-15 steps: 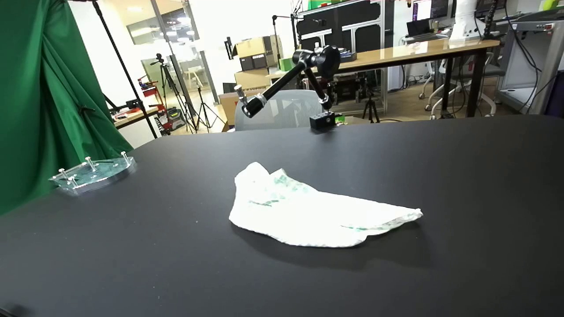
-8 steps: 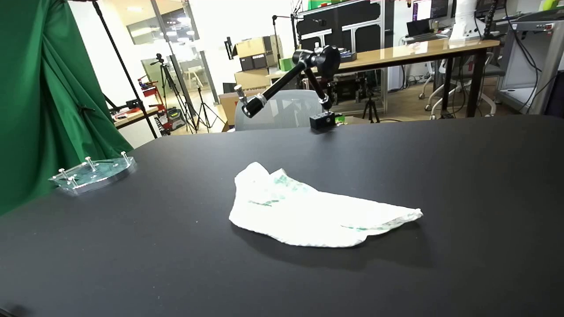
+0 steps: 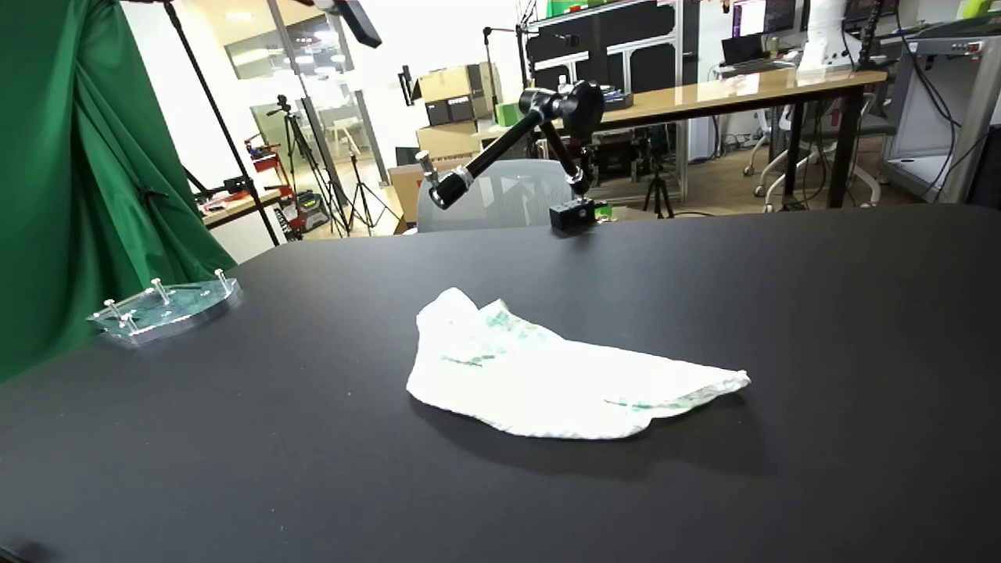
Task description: Pick the cloth and hang it on the object
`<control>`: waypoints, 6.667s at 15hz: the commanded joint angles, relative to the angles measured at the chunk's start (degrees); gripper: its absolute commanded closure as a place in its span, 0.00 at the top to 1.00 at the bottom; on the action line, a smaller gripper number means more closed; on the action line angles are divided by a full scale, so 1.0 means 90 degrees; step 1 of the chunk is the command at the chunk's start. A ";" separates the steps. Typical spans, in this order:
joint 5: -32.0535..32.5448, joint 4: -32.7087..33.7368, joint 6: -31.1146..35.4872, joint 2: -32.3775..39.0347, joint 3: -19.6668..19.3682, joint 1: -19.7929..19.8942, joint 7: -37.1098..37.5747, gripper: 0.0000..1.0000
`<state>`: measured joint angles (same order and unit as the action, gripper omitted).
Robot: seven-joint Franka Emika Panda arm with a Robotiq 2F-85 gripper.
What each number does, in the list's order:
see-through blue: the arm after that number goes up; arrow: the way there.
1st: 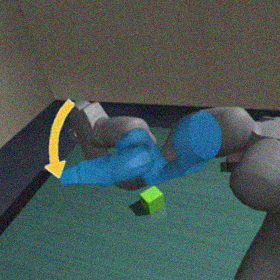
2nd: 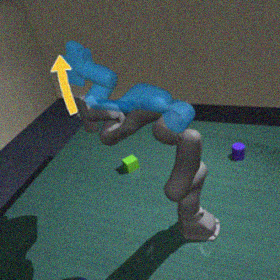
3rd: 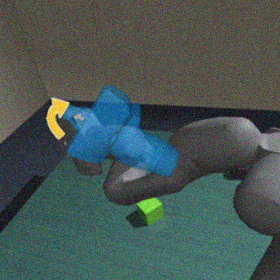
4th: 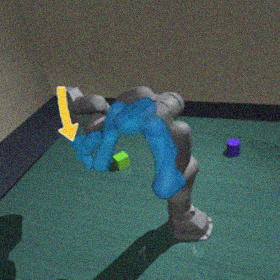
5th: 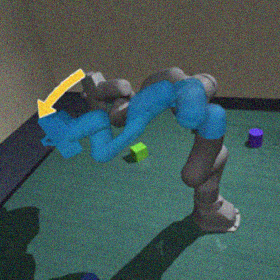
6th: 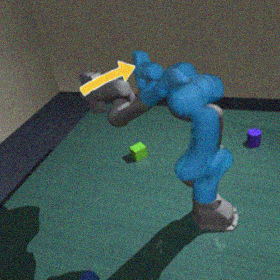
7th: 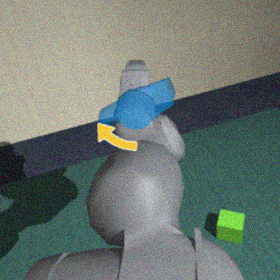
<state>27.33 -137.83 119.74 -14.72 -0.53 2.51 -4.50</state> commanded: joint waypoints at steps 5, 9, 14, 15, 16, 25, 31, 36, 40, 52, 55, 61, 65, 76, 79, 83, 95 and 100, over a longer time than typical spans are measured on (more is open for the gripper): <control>-0.0378 0.0124 0.0313 0.0649 -0.0192 -0.0078 -0.1155 1.00; -0.0652 0.0375 0.0839 0.1469 -0.0270 0.0024 -0.1332 1.00; -0.2094 0.0670 0.1512 0.2243 -0.0223 0.0012 -0.0506 1.00; -0.2300 0.0751 0.1413 0.2354 -0.0220 0.0023 -0.0433 1.00; -0.1998 0.0460 0.1509 0.2087 -0.0232 0.0028 -0.0778 1.00; -0.2038 0.0496 0.1522 0.2202 -0.0226 0.0027 -0.0804 1.00; -0.1798 0.0157 0.2716 0.2346 -0.0255 0.0012 -0.0600 1.00; -0.1428 -0.0100 0.3525 0.2736 -0.0370 -0.0009 -0.0380 1.00; -0.1662 -0.0041 0.3388 0.2754 -0.0272 0.0028 -0.0734 1.00; -0.0801 0.0215 0.4098 0.3910 -0.0656 -0.0229 -0.0032 1.00; -0.0830 0.0274 0.4339 0.4106 -0.0682 -0.0331 -0.0124 0.73; -0.0938 0.0295 0.4644 0.4119 -0.0659 -0.0438 -0.0278 0.31; -0.1181 0.0305 0.4339 0.3816 -0.0472 -0.0296 -0.0515 0.03; -0.1685 0.1121 0.2395 0.2618 -0.0144 -0.0314 -0.0751 0.00; -0.1591 0.1744 0.1741 0.2473 -0.0063 -0.0389 -0.0616 0.00; -0.1527 0.2834 0.0768 0.2531 0.0116 -0.0531 -0.0607 0.00; -0.1138 0.5269 -0.1286 0.3043 0.0604 -0.1087 -0.0609 0.00; -0.0918 0.5704 -0.1457 0.3676 0.0524 -0.1142 -0.0225 0.00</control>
<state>17.75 -91.26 109.16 13.83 4.77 -7.31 -10.00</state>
